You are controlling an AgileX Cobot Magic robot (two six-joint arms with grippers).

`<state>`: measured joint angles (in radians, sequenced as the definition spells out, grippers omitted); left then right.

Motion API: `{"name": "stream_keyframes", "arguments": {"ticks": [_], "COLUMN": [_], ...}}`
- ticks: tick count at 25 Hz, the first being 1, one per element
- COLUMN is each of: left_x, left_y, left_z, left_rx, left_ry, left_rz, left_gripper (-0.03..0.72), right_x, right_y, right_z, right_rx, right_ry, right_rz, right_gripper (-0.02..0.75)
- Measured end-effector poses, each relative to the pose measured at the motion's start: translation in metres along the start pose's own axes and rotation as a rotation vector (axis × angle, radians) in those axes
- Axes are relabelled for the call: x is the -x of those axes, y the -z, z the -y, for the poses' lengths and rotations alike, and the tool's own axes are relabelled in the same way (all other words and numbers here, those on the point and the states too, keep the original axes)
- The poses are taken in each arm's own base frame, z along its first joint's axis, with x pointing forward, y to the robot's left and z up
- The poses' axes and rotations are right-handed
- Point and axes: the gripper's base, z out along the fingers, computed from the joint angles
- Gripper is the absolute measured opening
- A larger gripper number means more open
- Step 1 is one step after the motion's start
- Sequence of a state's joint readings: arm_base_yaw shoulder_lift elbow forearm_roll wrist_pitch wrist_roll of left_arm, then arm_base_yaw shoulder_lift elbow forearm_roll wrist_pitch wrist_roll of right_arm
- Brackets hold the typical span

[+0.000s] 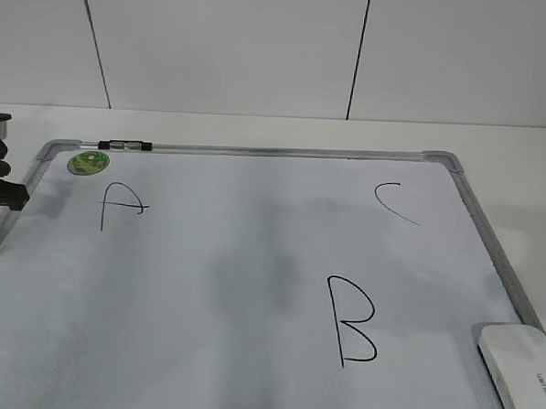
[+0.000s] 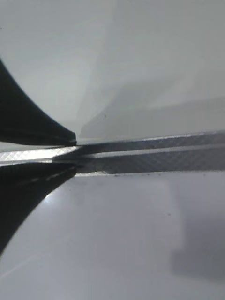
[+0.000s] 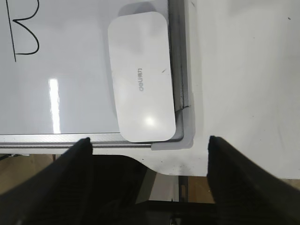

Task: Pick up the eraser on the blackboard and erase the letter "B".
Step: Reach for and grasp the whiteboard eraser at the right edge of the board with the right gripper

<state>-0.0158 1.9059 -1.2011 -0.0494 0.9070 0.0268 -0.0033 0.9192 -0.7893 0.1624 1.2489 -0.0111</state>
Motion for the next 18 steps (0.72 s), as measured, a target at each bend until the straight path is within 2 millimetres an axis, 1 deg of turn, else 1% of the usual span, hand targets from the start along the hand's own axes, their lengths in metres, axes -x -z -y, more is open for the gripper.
{"name": "stream_keyframes", "arguments": {"ticks": [13, 18], "left_x": [0.0001, 0.0017], "left_y": [0.0000, -0.0065], "left_z": [0.0000, -0.0008], "left_rx": [0.000, 0.000], "left_ry": [0.000, 0.002], "left_rz": [0.001, -0.020], "left_gripper": [0.098, 0.099], "right_x": [0.0000, 0.0000], "right_y": [0.0000, 0.0000], "right_z": [0.0000, 0.0000], "right_rx": [0.000, 0.000], "right_ry": [0.000, 0.000], "right_rz": [0.000, 0.000], "right_gripper": [0.584, 0.584]}}
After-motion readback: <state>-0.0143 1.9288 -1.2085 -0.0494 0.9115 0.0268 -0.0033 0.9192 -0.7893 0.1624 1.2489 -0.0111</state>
